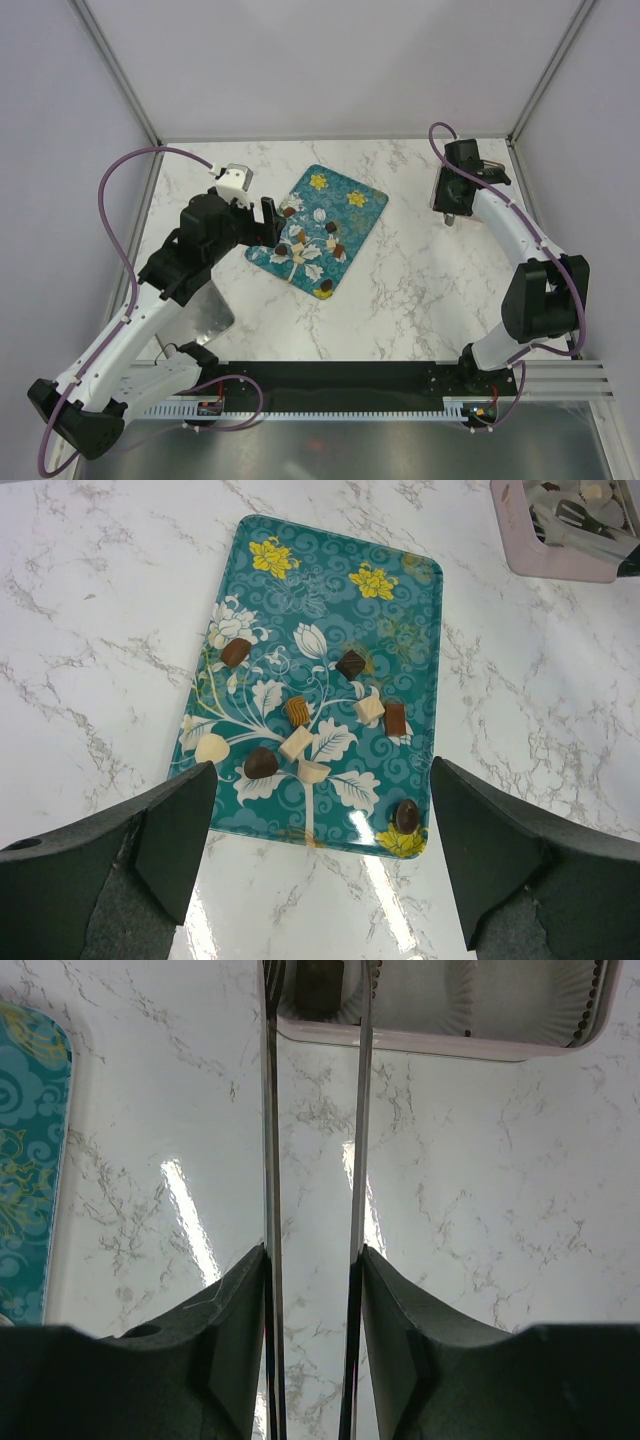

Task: Pack the chocolate

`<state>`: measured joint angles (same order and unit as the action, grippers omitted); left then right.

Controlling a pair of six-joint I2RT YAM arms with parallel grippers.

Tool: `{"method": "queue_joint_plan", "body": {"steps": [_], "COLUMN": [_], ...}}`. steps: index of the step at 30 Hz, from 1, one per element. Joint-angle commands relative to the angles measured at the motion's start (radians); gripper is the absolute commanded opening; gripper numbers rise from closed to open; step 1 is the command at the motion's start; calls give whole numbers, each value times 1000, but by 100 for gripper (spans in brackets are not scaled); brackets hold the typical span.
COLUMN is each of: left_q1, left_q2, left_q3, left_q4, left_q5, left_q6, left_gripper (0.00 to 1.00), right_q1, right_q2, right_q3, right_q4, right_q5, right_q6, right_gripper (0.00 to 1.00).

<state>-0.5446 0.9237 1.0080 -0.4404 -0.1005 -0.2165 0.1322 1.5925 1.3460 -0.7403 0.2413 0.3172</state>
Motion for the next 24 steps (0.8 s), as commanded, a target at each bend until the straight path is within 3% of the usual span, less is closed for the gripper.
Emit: {"method": "queue_joint_plan", "body": {"steps": [1,14,24], "left_q1": [8,12,14], "left_q2": [-6,-5,-8], "left_q3": [15,18,15], "left_q4": [19,19,17], "left_q5": [1,12,-2], "left_q6": [14,9,16], "left_gripper": [95,95,95], "right_q1": [-5,40,372], "right_q2": [-14,-100,-88], "right_q3": [11,84,-8], "right_q4": [32,-27,171], "right_q5": [15,-20,-121], "right_q6": [-9,6,36], "right_gripper": [48,47,46]}}
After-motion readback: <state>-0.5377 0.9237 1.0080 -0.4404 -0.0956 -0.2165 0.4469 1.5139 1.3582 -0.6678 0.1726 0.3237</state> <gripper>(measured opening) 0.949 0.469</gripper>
